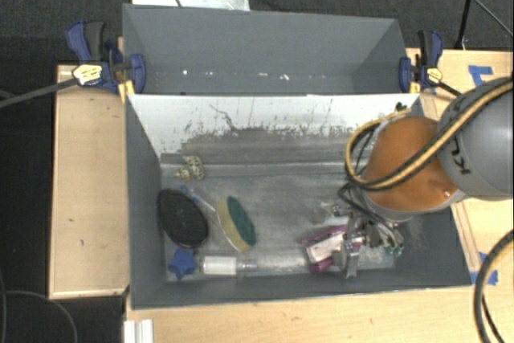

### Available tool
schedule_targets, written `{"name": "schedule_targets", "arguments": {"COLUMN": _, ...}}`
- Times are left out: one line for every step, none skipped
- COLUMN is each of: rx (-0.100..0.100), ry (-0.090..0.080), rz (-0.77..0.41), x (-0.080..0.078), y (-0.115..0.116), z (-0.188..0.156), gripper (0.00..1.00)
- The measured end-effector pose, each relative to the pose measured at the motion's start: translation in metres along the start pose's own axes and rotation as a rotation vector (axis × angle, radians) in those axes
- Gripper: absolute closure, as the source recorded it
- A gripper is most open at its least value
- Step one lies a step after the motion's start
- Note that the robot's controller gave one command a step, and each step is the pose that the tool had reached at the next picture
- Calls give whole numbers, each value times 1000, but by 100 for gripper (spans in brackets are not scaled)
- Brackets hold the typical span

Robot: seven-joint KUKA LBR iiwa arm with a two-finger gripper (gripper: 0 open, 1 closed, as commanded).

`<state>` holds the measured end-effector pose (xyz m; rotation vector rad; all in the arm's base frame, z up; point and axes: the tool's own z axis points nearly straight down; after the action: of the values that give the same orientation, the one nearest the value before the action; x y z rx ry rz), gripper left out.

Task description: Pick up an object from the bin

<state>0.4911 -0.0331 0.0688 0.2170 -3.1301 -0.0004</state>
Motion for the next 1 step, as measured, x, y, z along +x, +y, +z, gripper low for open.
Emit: {"name": "schedule_targets", "arguments": {"rx": 1, "ry": -10, "rz": -204, "x": 3, "y": 10, "z": -32, "gripper": 0}}
